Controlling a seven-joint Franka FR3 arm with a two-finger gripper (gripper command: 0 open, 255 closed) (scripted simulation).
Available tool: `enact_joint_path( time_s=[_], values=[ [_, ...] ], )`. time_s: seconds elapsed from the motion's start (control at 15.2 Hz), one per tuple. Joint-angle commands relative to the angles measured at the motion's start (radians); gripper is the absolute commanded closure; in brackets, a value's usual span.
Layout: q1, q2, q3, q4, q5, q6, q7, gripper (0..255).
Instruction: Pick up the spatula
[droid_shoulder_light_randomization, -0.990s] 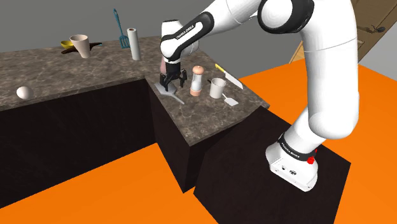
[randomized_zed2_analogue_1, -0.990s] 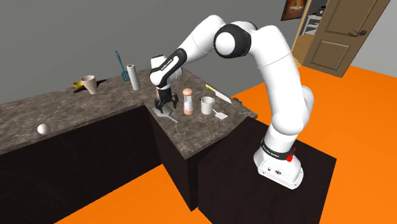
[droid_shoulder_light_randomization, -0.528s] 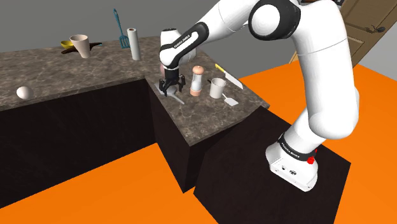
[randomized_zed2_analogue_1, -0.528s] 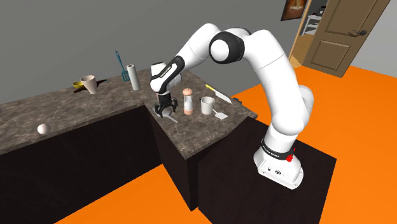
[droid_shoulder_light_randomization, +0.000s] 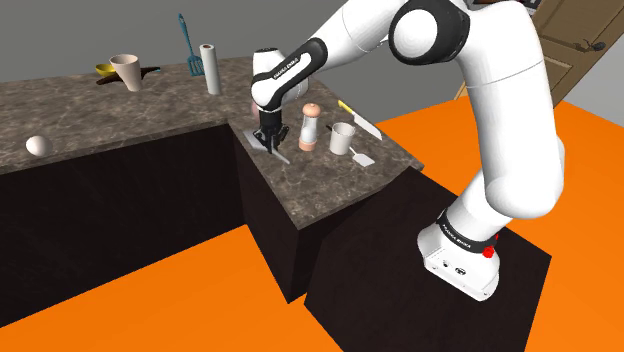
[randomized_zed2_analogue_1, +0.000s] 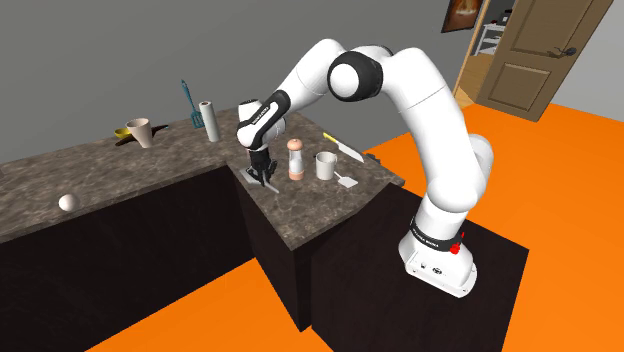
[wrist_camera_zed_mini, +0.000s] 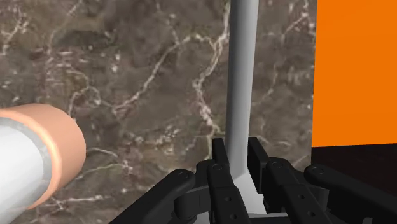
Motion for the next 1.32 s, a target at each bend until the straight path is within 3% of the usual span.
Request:
enact_joint_path(
  time_s=[0.0, 1.25],
  values=[
    [0.0, 0.0, 0.0, 0.0, 0.0, 0.001, 0.0, 255],
    [-0.004, -0.135, 0.004, -0.003, 0.004, -0.131, 0.004, 255]
  ],
)
